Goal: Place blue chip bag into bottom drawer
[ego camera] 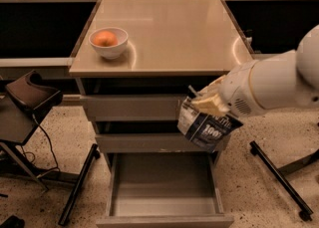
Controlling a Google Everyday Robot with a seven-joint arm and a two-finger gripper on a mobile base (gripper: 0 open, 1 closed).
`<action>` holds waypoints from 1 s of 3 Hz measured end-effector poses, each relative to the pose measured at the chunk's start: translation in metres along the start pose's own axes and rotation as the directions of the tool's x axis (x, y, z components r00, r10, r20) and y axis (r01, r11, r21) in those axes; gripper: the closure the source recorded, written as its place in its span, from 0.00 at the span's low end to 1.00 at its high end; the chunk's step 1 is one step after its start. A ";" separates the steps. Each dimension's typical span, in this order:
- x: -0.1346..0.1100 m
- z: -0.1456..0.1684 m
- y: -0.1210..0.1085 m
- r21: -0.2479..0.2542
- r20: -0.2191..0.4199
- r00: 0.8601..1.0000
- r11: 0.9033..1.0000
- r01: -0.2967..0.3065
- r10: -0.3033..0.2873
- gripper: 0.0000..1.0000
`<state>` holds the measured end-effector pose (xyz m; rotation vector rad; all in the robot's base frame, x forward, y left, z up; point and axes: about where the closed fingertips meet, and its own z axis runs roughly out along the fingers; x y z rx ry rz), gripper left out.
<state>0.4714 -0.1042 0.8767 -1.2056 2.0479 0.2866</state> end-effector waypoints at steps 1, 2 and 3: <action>0.031 0.068 0.041 -0.091 0.032 0.995 0.992 -0.086 0.090 1.00; 0.074 0.143 0.092 -0.176 0.030 0.980 0.966 -0.189 0.197 1.00; 0.110 0.206 0.128 -0.223 0.017 0.961 0.938 -0.265 0.276 1.00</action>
Offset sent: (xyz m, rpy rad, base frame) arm -0.0216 0.1104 -0.2790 0.3038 0.2228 -0.1259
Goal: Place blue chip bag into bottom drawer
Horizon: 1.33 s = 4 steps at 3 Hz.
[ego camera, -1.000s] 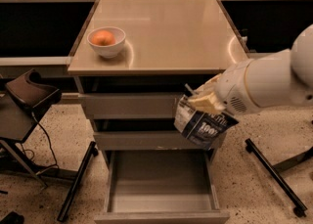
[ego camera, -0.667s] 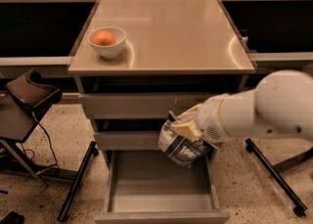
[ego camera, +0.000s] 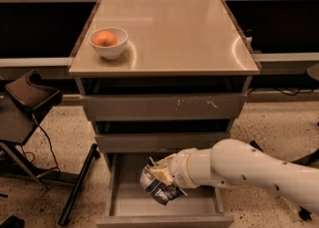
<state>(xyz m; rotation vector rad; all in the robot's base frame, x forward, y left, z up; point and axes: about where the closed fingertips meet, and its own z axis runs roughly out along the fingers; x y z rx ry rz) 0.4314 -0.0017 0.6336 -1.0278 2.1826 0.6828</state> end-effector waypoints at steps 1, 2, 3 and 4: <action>0.034 0.050 0.000 -0.027 -0.021 0.998 0.998 -0.053 0.053 1.00; 0.057 0.087 -0.014 -0.030 -0.046 0.994 0.994 -0.105 0.104 1.00; 0.060 0.091 -0.014 -0.034 -0.052 0.993 0.993 -0.109 0.107 1.00; 0.077 0.108 -0.030 -0.029 -0.056 0.989 0.990 -0.139 0.137 1.00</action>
Offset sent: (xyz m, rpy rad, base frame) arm 0.0267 0.0244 -0.1565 0.0060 0.1745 -0.0807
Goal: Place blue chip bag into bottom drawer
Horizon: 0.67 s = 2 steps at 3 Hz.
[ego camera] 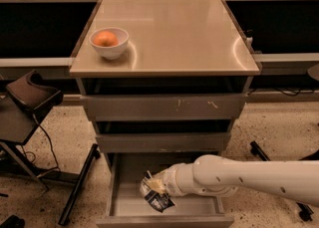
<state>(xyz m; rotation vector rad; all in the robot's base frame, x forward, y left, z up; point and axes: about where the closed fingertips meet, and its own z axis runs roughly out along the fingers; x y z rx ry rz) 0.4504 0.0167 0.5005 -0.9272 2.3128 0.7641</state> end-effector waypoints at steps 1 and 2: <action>0.023 0.024 -0.051 0.024 0.035 0.998 0.998 -0.060 0.059 1.00; 0.045 0.053 -0.103 0.038 0.067 0.989 0.991 -0.131 0.129 1.00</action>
Offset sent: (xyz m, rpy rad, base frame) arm 0.1018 -0.0778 -0.1586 0.0902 0.0522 -0.2332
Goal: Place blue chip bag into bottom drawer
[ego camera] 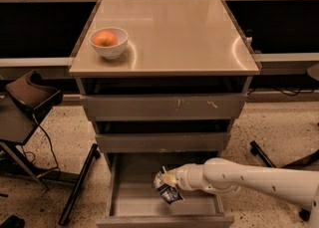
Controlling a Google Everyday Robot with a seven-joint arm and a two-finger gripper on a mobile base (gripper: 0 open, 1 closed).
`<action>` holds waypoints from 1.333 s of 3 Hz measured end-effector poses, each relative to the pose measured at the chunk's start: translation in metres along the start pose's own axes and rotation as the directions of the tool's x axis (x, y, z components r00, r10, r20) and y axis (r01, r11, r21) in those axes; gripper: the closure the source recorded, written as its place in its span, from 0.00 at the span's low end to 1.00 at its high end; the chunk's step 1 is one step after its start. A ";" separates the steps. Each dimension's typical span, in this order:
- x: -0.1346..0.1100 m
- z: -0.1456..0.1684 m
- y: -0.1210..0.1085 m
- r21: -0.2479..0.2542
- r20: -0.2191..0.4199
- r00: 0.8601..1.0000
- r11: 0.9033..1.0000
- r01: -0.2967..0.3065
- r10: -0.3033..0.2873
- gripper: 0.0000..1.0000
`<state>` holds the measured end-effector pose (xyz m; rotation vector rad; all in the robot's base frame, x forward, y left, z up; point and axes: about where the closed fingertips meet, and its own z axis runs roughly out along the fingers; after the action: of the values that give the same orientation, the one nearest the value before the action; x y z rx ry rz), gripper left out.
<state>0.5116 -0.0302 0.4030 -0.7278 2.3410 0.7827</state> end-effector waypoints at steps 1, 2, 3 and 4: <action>0.017 0.022 -0.038 0.011 0.001 0.999 0.999 -0.050 0.050 1.00; 0.040 0.039 -0.062 0.008 -0.021 0.995 0.995 -0.100 0.100 1.00; 0.068 0.053 -0.080 0.006 -0.054 0.986 0.987 -0.158 0.158 1.00; 0.092 0.063 -0.092 0.005 -0.084 0.976 0.979 -0.203 0.203 1.00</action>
Offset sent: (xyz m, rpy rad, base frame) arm 0.0310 -0.0478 -0.1153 0.0170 0.1362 -0.0977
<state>0.5273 -0.0800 0.2678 -0.5375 2.5199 0.8584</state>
